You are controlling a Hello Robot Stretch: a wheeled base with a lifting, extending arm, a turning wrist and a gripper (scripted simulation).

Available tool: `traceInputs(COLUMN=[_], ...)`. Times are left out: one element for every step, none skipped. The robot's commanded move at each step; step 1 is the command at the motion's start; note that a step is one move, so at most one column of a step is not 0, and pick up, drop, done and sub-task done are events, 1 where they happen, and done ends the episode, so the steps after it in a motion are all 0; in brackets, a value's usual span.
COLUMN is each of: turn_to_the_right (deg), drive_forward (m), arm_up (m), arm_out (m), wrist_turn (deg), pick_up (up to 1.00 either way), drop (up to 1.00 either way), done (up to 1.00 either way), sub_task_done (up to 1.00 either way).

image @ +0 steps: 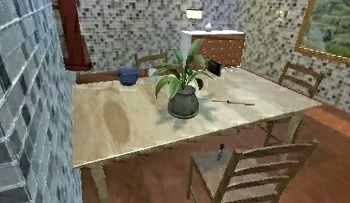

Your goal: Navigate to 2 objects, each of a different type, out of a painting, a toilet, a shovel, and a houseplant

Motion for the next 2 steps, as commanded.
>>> traceInputs(turn_to_the_right=[0.0,0.0], drive_forward=[0.20,0.00], arm_up=[0.00,0.00], arm_out=[0.00,0.00], wrist_turn=[0.0,0.0], pick_up=[0.00,0.00], drop=[0.00,0.00], done=[0.00,1.00], sub_task_done=[0.00,0.00])
